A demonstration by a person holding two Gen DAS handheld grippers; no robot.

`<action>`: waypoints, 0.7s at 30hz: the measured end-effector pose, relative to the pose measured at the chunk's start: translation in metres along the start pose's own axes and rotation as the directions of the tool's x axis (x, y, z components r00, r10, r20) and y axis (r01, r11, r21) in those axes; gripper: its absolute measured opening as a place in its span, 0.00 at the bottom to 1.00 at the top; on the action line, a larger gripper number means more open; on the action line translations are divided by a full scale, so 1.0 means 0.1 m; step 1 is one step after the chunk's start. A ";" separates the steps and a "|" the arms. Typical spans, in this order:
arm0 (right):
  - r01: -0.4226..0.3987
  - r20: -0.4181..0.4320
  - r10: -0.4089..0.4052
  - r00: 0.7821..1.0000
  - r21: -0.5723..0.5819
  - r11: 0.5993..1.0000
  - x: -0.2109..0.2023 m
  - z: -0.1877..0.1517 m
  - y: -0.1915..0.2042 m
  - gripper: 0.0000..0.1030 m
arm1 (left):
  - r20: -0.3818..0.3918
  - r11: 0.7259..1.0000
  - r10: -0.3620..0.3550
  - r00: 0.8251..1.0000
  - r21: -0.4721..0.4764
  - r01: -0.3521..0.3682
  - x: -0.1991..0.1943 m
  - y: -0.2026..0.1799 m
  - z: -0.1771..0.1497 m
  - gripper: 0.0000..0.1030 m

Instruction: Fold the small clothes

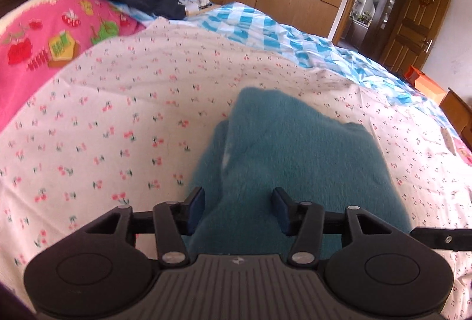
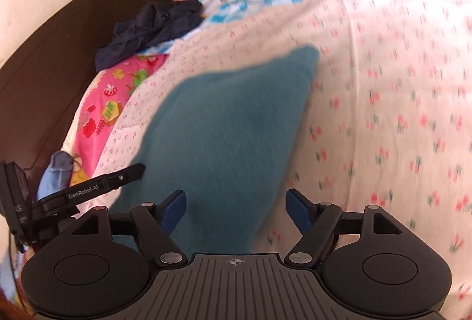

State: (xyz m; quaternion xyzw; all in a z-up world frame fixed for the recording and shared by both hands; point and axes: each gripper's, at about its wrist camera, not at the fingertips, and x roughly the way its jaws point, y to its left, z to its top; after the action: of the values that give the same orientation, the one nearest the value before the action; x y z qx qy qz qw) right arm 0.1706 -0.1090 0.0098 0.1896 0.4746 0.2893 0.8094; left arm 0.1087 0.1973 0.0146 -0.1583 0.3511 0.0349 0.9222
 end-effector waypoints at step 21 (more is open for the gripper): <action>-0.165 -0.008 0.167 0.986 0.109 0.980 0.37 -0.03 -0.13 0.90 | -0.054 0.987 -0.158 0.986 -0.047 0.155 -0.04 0.31 -0.18 0.68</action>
State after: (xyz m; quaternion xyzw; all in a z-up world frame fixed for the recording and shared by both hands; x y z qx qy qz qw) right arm 0.1856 -0.0943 -0.0236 0.2696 0.4788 0.3311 0.7671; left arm 0.0888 0.2215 -0.0034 -0.2058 0.3630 -0.0347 0.9081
